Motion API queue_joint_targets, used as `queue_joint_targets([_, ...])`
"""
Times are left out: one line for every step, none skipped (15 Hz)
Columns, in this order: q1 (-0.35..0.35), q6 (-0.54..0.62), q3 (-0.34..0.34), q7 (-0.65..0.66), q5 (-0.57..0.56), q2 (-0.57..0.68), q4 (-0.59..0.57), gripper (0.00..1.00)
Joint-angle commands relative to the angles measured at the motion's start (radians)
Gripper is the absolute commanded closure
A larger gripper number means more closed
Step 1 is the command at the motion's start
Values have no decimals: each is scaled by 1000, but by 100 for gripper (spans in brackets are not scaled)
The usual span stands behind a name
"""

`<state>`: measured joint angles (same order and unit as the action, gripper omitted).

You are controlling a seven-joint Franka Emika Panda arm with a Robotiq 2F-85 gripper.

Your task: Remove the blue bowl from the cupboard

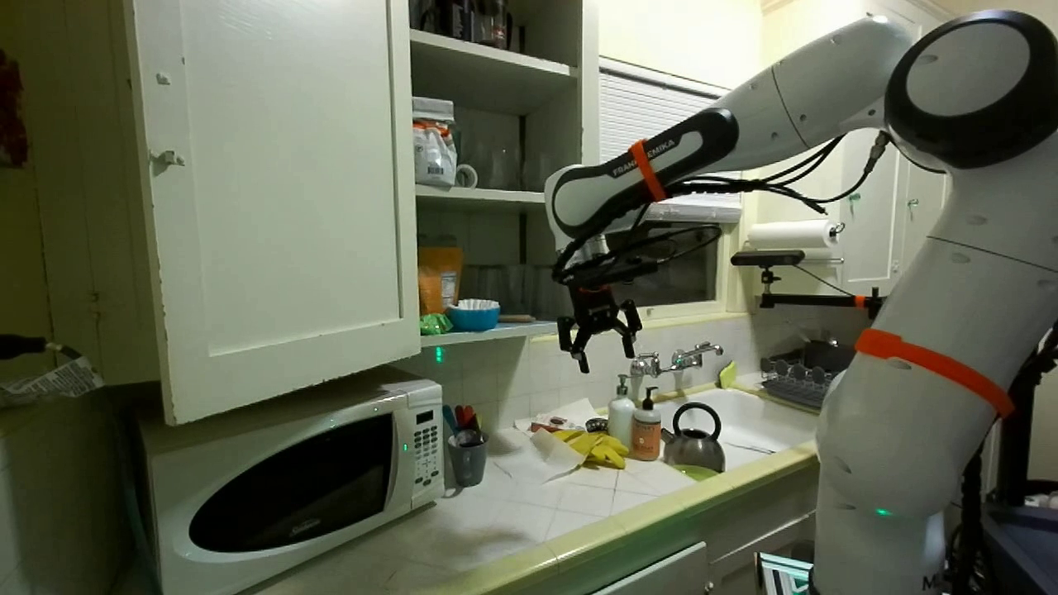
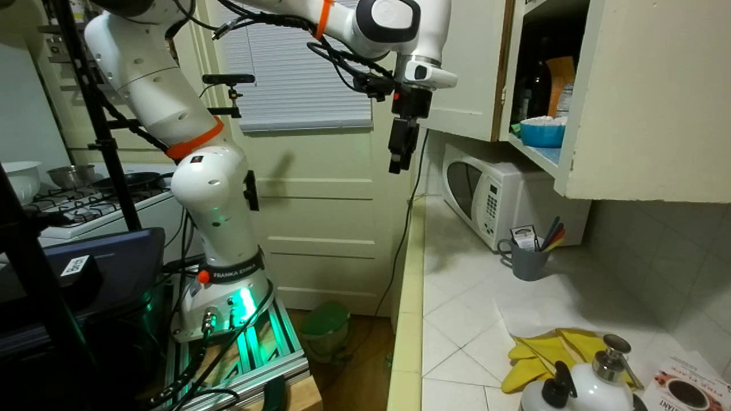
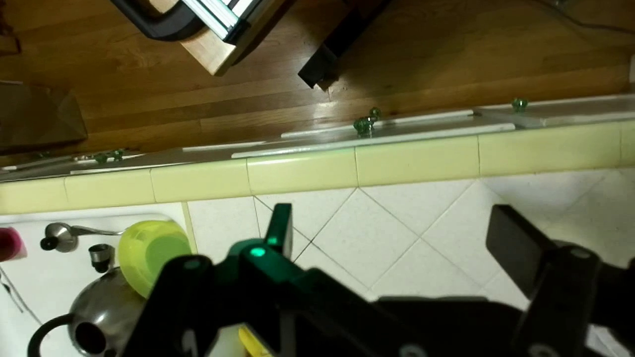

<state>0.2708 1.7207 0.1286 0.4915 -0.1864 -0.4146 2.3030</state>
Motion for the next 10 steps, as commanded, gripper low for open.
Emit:
queue_joint_targets([23,-2,-27,128,19,-51,-76,0])
queue_joint_targets([26,-14,-28,160,33,-59,-108,0])
queue_joint_targets([30,-16,-27,191,43,-65,-136,0])
queue_joint_targets([35,-7,-26,226,50,-67,-160,0])
queue_joint_targets([44,-8,-21,256,52,-79,-182,0])
queue_joint_targets([51,11,-25,295,42,-88,-192,0])
queue_joint_targets([32,-1,-21,234,27,-71,-176,0])
queue_joint_targets([38,-1,-20,254,27,-78,-192,0])
queue_joint_targets([41,-2,-20,264,27,-83,-201,0])
queue_joint_targets([43,-2,-20,271,27,-85,-203,0])
